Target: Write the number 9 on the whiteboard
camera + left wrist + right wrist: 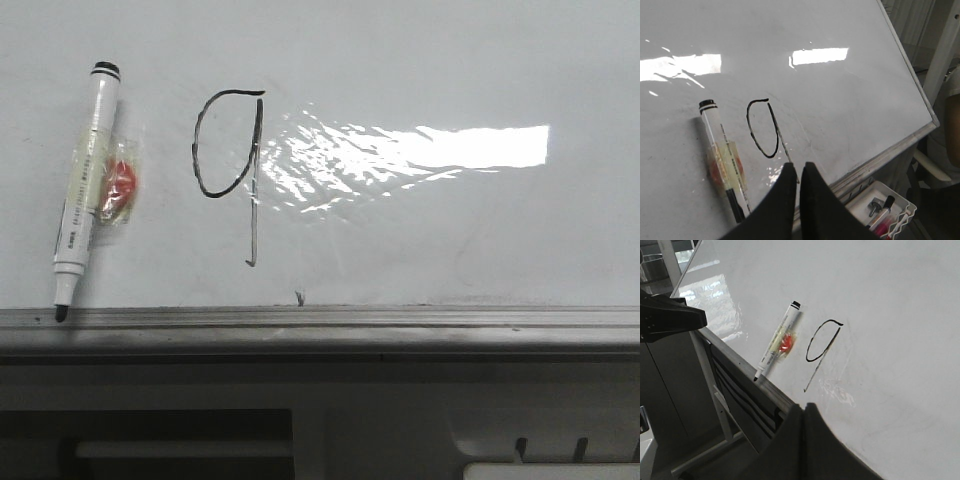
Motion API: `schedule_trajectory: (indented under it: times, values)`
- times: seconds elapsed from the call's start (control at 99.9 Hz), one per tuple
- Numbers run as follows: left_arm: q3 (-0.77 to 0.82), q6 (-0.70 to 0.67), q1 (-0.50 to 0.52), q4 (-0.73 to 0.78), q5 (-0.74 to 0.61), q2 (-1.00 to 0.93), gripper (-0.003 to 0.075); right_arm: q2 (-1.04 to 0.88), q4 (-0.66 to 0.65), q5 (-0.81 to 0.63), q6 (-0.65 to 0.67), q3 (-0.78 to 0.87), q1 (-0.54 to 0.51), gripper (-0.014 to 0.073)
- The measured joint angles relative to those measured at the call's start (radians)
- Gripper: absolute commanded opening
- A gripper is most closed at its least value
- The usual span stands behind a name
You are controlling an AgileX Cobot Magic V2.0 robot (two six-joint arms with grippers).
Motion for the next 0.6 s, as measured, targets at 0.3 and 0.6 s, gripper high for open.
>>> schedule_trajectory:
  times: [0.3, 0.6]
  values:
    - [0.05, 0.0, 0.0, -0.047, 0.013, -0.058, -0.002, -0.318, -0.009, 0.068, 0.0, 0.103, 0.0, -0.0069]
    - [0.052, 0.0, 0.0, -0.128, 0.013, -0.058, -0.002, -0.329, -0.009, 0.072, 0.0, 0.109, 0.0, -0.0069]
